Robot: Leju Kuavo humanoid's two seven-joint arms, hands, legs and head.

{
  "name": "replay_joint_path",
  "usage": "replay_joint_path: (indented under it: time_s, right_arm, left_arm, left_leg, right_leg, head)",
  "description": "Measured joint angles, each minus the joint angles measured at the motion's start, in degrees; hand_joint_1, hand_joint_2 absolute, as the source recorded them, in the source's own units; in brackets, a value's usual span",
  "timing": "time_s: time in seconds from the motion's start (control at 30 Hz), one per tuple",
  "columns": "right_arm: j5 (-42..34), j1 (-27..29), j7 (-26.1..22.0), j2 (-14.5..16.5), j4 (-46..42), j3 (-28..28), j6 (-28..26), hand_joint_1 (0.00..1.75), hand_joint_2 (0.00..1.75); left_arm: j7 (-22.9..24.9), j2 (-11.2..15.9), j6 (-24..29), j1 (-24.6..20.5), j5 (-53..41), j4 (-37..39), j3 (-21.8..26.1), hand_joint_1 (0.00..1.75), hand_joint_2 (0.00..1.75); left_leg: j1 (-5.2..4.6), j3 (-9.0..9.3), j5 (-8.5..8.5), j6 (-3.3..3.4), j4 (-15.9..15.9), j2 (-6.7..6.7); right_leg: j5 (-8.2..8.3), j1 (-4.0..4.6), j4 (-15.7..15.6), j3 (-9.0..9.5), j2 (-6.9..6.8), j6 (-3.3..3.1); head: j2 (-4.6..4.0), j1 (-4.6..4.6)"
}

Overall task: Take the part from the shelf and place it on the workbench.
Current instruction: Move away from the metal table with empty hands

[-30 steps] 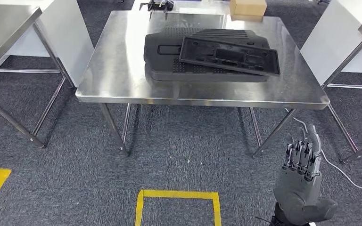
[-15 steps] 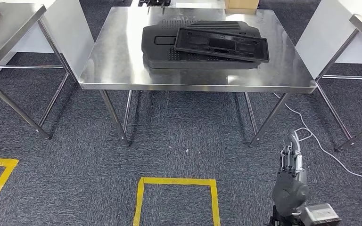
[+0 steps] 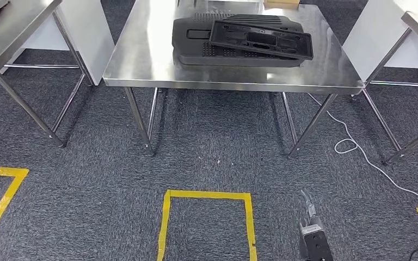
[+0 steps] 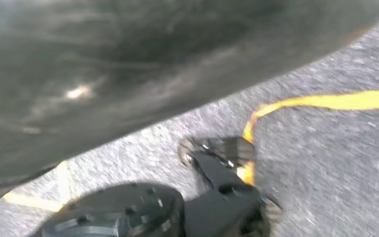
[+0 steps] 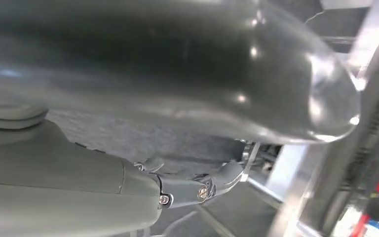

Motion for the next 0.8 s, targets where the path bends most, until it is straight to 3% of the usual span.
replay_joint_path:
  time_s: [0.07,0.13,0.2,0.27,0.33,0.37,0.43,0.47,0.5,0.57,0.6,0.63,0.67,0.7,0.73,0.8]
  right_arm:
    - [1.58,-0.37,0.75,0.15,1.35,-0.57,-0.23,0.00,0.00]
    - [5.43,-2.24,1.06,-0.01,6.45,-1.81,-1.03,0.00,0.00]
    - [9.13,-5.25,-1.11,-0.69,16.46,-4.05,-2.13,0.00,0.00]
    - [11.15,-8.91,-3.95,-2.00,29.35,-6.76,-3.35,0.00,0.00]
    - [12.50,-12.37,-3.87,-3.23,41.36,-9.27,-5.06,0.00,0.00]
    - [13.01,-13.56,-2.76,-3.56,46.12,-10.17,-5.92,0.00,0.00]
    - [13.38,-15.11,1.14,-3.87,54.17,-11.61,-6.61,0.00,0.00]
    - [13.30,-15.61,3.73,-3.84,57.48,-12.25,-6.40,0.00,0.00]
    - [13.26,-15.99,6.78,-3.78,60.27,-12.84,-5.92,0.00,0.00]
    - [13.51,-16.62,12.75,-3.47,64.25,-13.54,-4.73,0.00,0.00]
    - [13.65,-16.84,15.40,-3.35,65.69,-13.81,-4.12,0.00,0.00]
    - [13.74,-17.05,17.66,-3.22,66.93,-14.09,-3.53,0.00,0.00]
    - [13.87,-17.25,19.57,-3.09,68.02,-14.37,-3.02,0.00,0.00]
    - [14.21,-17.42,20.98,-2.99,68.92,-14.58,-2.54,0.00,0.00]
    - [14.70,-17.54,21.89,-2.89,69.67,-14.70,-2.10,0.00,0.00]
    - [15.91,-17.75,22.67,-2.72,70.70,-14.72,-1.56,0.00,0.00]
  left_arm:
    - [-0.03,0.09,0.00,-0.01,-0.13,-0.01,0.06,0.00,0.00]
    - [-0.09,0.17,-0.04,-0.02,-0.61,-0.01,0.08,0.00,0.00]
    - [-0.14,0.15,-0.11,-0.08,-1.32,0.01,0.08,0.00,0.00]
    - [-0.16,0.02,-0.15,-0.21,-1.98,0.03,0.08,0.00,0.00]
    - [-0.20,-0.17,-0.15,-0.42,-2.39,0.05,0.08,0.00,0.00]
    - [-0.21,-0.22,-0.14,-0.52,-2.49,0.05,0.08,0.00,0.00]
    - [-0.22,-0.24,-0.07,-0.59,-2.70,0.05,0.08,0.00,0.00]
    - [-0.22,-0.19,0.01,-0.58,-2.85,0.05,0.07,0.00,0.00]
    - [-0.22,-0.14,0.08,-0.57,-2.99,0.05,0.07,0.00,0.00]
    - [-0.23,-0.03,0.13,-0.55,-3.19,0.05,0.07,0.00,0.00]
    - [-0.24,0.03,0.10,-0.56,-3.23,0.05,0.07,0.00,0.00]
    - [-0.26,0.09,0.07,-0.58,-3.28,0.05,0.06,0.00,0.00]
    - [-0.28,0.15,0.05,-0.61,-3.32,0.05,0.06,0.00,0.00]
    - [-0.30,0.20,0.04,-0.64,-3.36,0.05,0.06,0.00,0.00]
    - [-0.32,0.23,0.04,-0.68,-3.40,0.05,0.06,0.00,0.00]
    - [-0.34,0.26,0.04,-0.82,-3.54,0.06,0.06,0.00,0.00]
  left_leg:
    - [-0.13,-1.66,1.33,0.97,-0.09,0.30]
    - [-0.28,-3.42,2.71,1.16,-0.05,0.63]
    - [-0.30,-4.98,4.08,1.10,0.01,0.83]
    - [-0.20,-6.28,5.44,0.84,0.05,0.82]
    - [-0.21,-7.27,6.75,0.28,0.04,0.84]
    - [-0.21,-7.50,7.41,-0.07,-0.08,0.88]
    - [-0.14,-7.68,8.75,-0.90,-0.63,0.96]
    - [-0.06,-7.83,8.73,-1.25,-0.64,0.92]
    - [-0.01,-8.17,7.61,-1.52,0.11,0.84]
    - [0.11,-9.51,2.39,-1.86,4.99,0.63]
    - [0.13,-10.26,-0.53,-2.04,8.74,0.54]
    - [0.16,-10.77,-2.43,-2.25,12.32,0.48]
    - [0.22,-10.75,-3.12,-2.43,14.81,0.43]
    - [0.33,-9.77,-2.63,-2.57,15.35,0.43]
    - [0.46,-7.81,-1.44,-2.69,13.79,0.44]
    - [0.66,-2.27,0.20,-2.94,6.63,0.38]
  right_leg:
    - [-4.64,-0.08,5.32,-2.04,0.27,-0.67]
    - [-8.34,-0.06,12.17,-3.42,0.43,-0.80]
    - [-7.91,0.01,14.14,-1.96,0.48,0.10]
    - [-5.78,0.20,8.52,3.36,0.49,0.88]
    - [-6.07,0.60,-0.38,9.84,0.46,0.33]
    - [-6.61,0.82,-3.31,11.60,0.47,-0.14]
    - [-6.61,1.10,-5.02,11.82,0.49,-0.94]
    - [-6.08,0.91,-5.11,11.36,0.43,-1.36]
    - [-5.51,0.68,-5.19,10.96,0.35,-1.92]
    - [-4.40,0.27,-5.30,10.05,0.19,-2.84]
    - [-3.96,0.35,-5.24,9.53,0.14,-3.10]
    - [-3.55,0.43,-5.12,9.00,0.07,-3.16]
    - [-3.19,0.48,-4.91,8.52,-0.01,-3.10]
    - [-2.88,0.48,-4.57,7.95,-0.06,-2.99]
    - [-2.63,0.43,-4.09,7.35,-0.09,-2.86]
    - [-2.38,0.41,-2.78,5.92,-0.09,-2.58]
  head:
    - [0.00,0.21]
    - [0.00,0.33]
    - [0.00,0.34]
    - [0.00,0.37]
    - [0.00,0.37]
    - [0.00,0.42]
    - [0.00,0.56]
    - [0.00,0.67]
    - [0.00,0.66]
    - [0.00,0.48]
    - [0.00,0.42]
    - [0.00,0.39]
    - [0.00,0.40]
    - [0.00,0.39]
    - [0.00,0.40]
    - [0.00,0.36]
